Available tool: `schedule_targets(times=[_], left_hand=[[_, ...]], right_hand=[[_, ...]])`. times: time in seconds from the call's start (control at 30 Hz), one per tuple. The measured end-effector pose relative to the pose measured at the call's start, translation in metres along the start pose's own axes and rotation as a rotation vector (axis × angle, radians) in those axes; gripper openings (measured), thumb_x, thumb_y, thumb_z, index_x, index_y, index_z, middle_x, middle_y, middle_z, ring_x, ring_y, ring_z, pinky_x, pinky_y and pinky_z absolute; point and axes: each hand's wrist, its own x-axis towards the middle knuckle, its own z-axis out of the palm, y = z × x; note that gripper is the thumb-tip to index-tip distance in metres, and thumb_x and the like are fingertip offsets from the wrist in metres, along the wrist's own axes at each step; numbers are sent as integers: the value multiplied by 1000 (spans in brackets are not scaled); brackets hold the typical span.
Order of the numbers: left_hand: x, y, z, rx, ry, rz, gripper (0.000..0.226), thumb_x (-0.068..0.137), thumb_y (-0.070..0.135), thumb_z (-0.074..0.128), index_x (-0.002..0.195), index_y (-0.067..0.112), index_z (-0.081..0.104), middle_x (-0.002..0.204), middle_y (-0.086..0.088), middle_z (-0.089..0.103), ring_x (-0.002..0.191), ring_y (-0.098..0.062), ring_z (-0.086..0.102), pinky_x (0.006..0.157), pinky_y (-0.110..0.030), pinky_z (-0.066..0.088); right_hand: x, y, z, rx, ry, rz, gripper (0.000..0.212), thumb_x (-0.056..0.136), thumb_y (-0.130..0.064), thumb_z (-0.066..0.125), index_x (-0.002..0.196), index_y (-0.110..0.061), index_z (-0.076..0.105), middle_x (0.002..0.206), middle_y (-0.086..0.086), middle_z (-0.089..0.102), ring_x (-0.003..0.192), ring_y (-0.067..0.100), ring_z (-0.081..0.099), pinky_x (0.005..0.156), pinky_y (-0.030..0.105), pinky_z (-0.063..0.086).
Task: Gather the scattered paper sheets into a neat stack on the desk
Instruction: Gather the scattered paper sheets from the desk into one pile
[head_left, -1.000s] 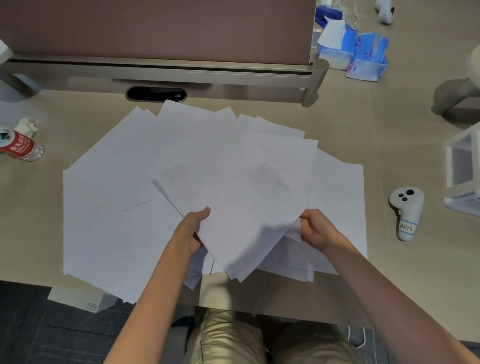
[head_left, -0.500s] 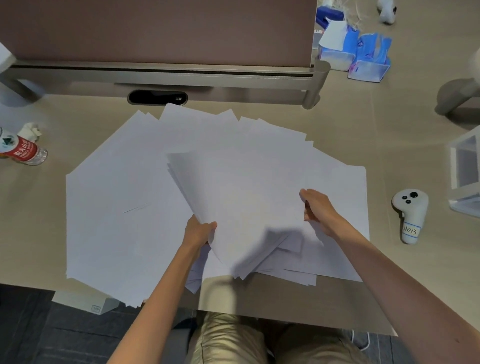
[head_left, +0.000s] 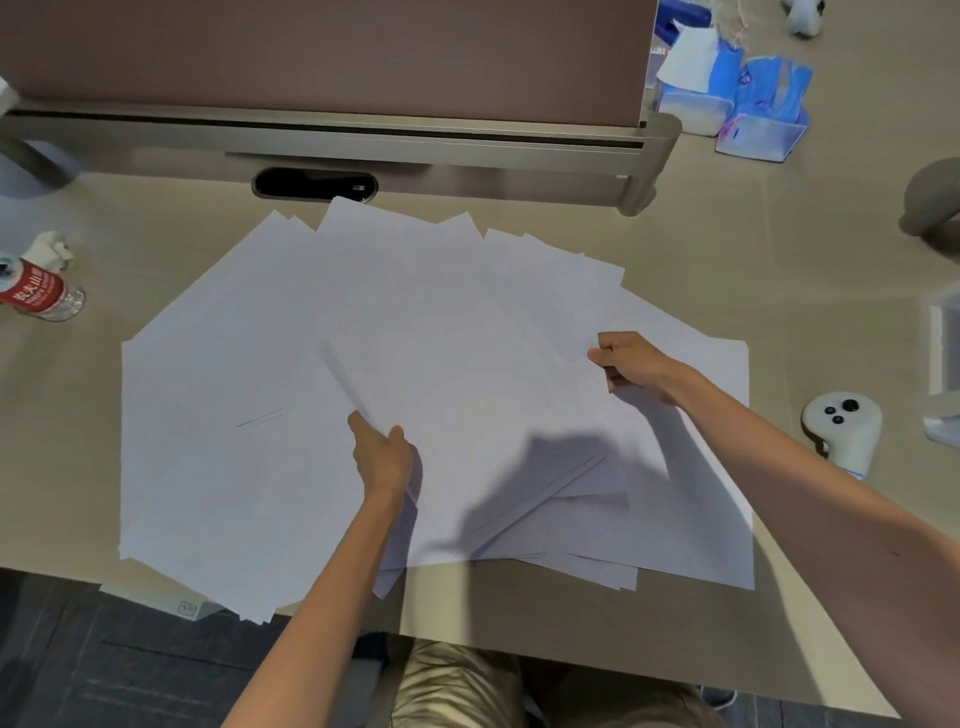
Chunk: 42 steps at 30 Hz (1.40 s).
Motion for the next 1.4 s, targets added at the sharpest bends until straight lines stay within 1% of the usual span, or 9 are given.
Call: schedule_targets(times=[0.23, 0.33, 0.37, 0.53, 0.7, 0.8, 1.07, 1.2, 1.4], left_hand=[[11, 8, 7, 76, -55, 55, 32, 96, -1, 38, 127, -3, 37, 105, -11, 51, 86, -22, 49, 78, -31, 43], [12, 17, 16, 72, -104, 71, 28, 95, -1, 39, 123, -3, 39, 98, -6, 48, 84, -21, 48, 75, -29, 41], [12, 19, 19, 66, -128, 73, 26, 95, -2, 39, 122, -2, 39, 95, -5, 48, 84, -21, 49, 74, -29, 41], [7, 25, 30, 37, -215, 102, 26, 95, 2, 43, 121, 2, 39, 98, -6, 52, 85, -23, 52, 77, -30, 45], [6, 23, 21, -9, -128, 210, 30, 92, 8, 57, 121, 7, 49, 103, -2, 57, 89, -15, 55, 74, -15, 43], [16, 20, 12, -27, -81, 262, 39, 91, 14, 62, 128, 12, 49, 127, -3, 53, 117, -16, 51, 97, -27, 43], [31, 36, -19, 321, 60, 341, 67, 88, 34, 67, 145, 16, 37, 154, -6, 27, 143, -26, 22, 115, -47, 18], [42, 54, -43, 230, -58, 224, 71, 83, 32, 73, 143, 14, 37, 135, -7, 50, 119, -25, 50, 96, -34, 39], [59, 54, -63, -8, -316, 68, 17, 86, 8, 69, 102, 3, 70, 103, -14, 72, 83, -21, 67, 69, -23, 49]], right_hand=[[10, -18, 20, 86, -113, 26, 31, 101, -37, 41, 78, -16, 46, 61, 2, 40, 50, 16, 32, 51, 22, 37], [14, -14, 27, 233, -121, 47, 69, 83, -63, 58, 125, -9, 57, 118, 6, 68, 97, 31, 68, 91, 35, 51], [13, -12, 29, 285, -129, 47, 72, 80, -56, 66, 129, -5, 55, 125, 10, 65, 112, 33, 62, 98, 39, 49], [7, -1, 38, 163, -134, -40, 39, 88, -10, 65, 126, -7, 58, 116, 5, 64, 96, 18, 59, 83, 26, 41], [3, 17, 30, 329, -23, -47, 39, 89, -3, 62, 128, -4, 56, 120, 9, 62, 108, 25, 58, 93, 32, 42], [-4, 34, 20, 405, 15, -46, 38, 89, -4, 63, 126, -9, 58, 121, 6, 64, 117, 27, 58, 105, 39, 41], [-21, 49, 9, 516, 98, -51, 35, 91, -3, 59, 126, -8, 57, 117, 7, 66, 103, 24, 64, 89, 32, 47], [-24, 50, 7, 553, 109, -39, 33, 91, -4, 59, 124, -11, 58, 114, 8, 67, 95, 20, 66, 80, 31, 50], [-27, 54, 13, 617, 98, -14, 41, 89, -8, 64, 129, -7, 55, 121, 7, 65, 110, 25, 62, 99, 35, 45]])
